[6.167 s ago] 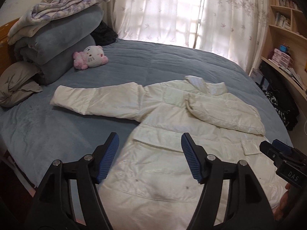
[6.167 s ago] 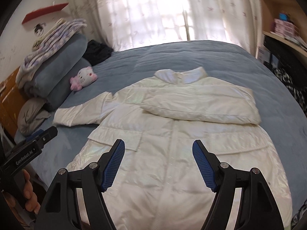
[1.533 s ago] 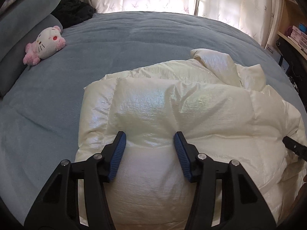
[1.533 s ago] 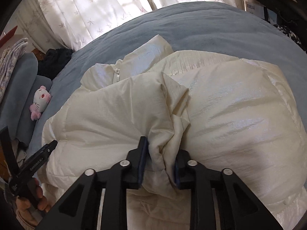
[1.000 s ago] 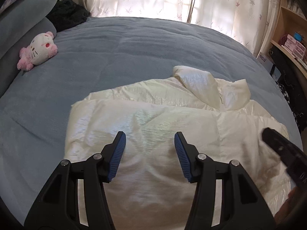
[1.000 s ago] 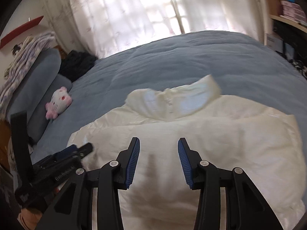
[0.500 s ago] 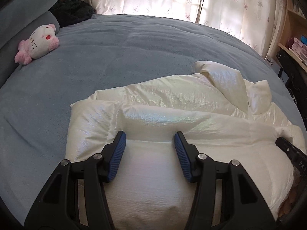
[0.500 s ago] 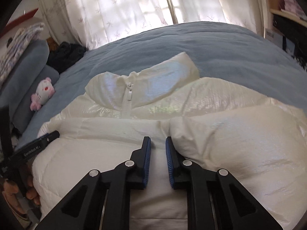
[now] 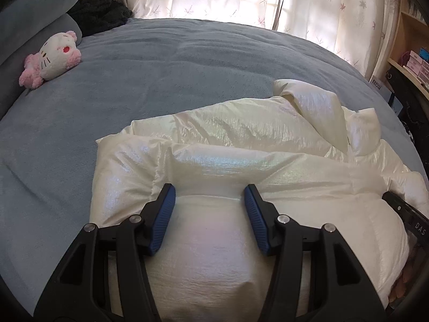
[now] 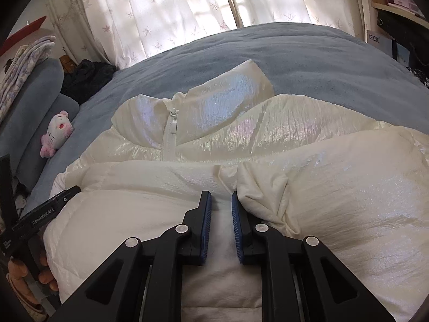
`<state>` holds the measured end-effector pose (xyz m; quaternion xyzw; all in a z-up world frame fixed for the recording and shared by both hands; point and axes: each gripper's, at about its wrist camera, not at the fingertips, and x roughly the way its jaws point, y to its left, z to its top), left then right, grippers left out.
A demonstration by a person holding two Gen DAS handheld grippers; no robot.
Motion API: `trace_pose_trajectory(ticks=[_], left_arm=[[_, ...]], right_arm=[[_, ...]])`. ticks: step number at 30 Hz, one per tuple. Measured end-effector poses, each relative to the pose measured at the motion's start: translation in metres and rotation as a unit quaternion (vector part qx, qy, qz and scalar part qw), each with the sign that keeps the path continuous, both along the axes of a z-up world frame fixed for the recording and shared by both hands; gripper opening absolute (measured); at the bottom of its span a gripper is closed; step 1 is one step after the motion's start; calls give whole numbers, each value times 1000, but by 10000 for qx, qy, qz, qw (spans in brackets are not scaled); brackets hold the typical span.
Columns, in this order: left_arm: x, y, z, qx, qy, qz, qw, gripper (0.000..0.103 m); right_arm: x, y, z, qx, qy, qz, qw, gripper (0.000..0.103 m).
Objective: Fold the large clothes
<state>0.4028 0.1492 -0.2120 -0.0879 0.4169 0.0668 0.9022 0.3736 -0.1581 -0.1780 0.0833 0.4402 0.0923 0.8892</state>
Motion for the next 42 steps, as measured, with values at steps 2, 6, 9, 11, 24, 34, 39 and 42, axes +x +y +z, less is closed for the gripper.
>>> trace_pose_trajectory(ticks=[2, 6, 9, 11, 24, 34, 39, 42], left_arm=[[-5, 0, 7, -23, 79, 55, 10000, 51], [-21, 7, 26, -204, 162, 147, 9996, 51], [-41, 9, 49, -230, 78, 160, 9996, 51], [-58, 9, 69, -179, -65, 134, 9997, 51], [-193, 7, 180, 16, -706, -83, 9975, 56], [-313, 1, 242, 359, -1148, -262, 9924, 68], [-361, -1, 253, 541, -1221, -288, 9906, 72], [-385, 1, 254, 558, -1158, -273, 9913, 72]], right_arm=[[-3, 4, 9, -55, 44, -70, 10000, 18], [-22, 4, 34, 58, 58, -139, 9999, 32], [-43, 2, 54, 180, 6, -86, 9998, 34], [-56, -1, 69, 205, -70, -76, 9997, 35], [-194, -19, 176, 509, -783, 27, 9956, 60], [-308, -31, 221, 419, -1140, 196, 9924, 60], [-363, -43, 228, 454, -1185, 238, 9916, 60], [-387, -53, 230, 465, -1168, 242, 9918, 60]])
